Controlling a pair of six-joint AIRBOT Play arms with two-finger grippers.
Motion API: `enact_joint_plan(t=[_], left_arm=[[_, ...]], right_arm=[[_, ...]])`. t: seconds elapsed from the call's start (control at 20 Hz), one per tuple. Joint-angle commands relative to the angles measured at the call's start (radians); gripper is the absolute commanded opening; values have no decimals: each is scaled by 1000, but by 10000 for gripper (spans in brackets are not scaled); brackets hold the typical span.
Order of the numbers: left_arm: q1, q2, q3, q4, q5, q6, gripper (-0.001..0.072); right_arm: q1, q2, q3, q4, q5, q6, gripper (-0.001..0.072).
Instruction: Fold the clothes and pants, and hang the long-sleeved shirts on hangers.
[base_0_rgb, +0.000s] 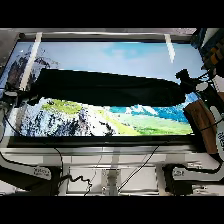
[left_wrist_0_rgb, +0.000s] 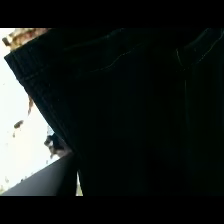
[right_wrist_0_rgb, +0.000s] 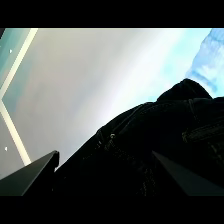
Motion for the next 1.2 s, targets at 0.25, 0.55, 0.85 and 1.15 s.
enact_joint_plan(t=[0.25, 0.55, 0.85, 1.15], left_arm=[[-55, -29, 0, -22, 201, 2, 22], [-56, -29, 0, -23, 177, 2, 22], [-63, -29, 0, -22, 145, 2, 22], [-66, -29, 0, -18, 145, 2, 22]], right_arm=[[-66, 8, 0, -118, 363, -151, 181], [-80, 225, -207, -154, 532, -308, 34], [-80, 476, -628, -78, 171, 39, 463], [-80, 324, -576, 225, -107, 67, 699]])
